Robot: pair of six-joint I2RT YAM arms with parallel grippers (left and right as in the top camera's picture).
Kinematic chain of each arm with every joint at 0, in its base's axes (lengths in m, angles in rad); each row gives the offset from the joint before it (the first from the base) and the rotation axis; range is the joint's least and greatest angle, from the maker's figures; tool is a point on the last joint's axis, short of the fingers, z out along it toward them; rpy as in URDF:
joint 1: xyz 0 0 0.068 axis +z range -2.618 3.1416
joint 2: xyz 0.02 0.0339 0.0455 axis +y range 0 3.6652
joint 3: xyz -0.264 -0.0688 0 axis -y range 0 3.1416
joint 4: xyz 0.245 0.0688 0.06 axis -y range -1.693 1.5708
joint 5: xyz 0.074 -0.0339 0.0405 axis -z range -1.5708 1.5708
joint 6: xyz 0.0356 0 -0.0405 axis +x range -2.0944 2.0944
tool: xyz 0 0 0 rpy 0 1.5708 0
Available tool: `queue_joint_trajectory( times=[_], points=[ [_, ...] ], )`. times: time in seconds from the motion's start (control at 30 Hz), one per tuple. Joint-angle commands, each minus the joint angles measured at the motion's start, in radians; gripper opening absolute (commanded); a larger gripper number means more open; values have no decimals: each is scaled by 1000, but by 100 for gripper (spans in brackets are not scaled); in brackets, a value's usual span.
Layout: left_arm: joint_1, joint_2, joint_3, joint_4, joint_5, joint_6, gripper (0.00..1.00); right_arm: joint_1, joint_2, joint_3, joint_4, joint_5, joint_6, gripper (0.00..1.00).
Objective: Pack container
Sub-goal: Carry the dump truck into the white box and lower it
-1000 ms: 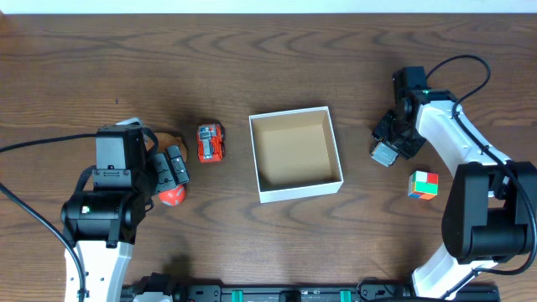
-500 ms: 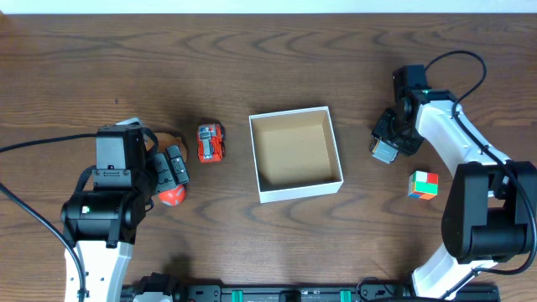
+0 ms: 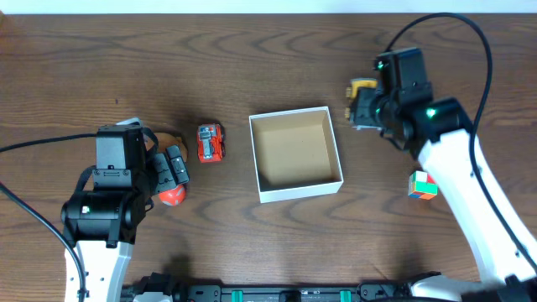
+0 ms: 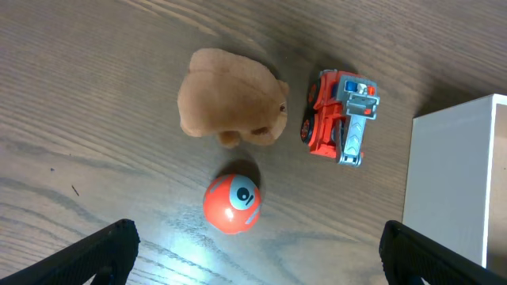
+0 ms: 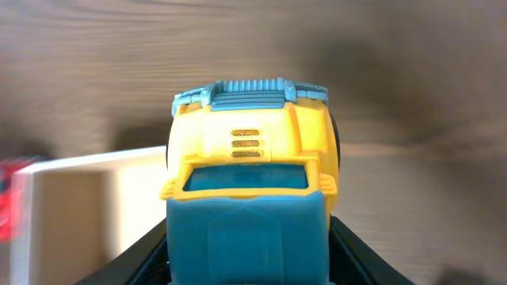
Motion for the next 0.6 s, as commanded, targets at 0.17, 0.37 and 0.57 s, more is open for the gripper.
queue_joint_trajectory(
  times=[0.17, 0.37, 0.57],
  points=[
    [4, 0, 19, -3, -1, -2, 98, 197, 18, 13, 9, -7, -85, 1],
    [4, 0, 19, -3, -1, -2, 98, 224, 138, 13, 23, -6, -39, 1],
    [4, 0, 19, -3, -1, -2, 98, 216, 240, 13, 22, -7, 6, 1]
  ],
)
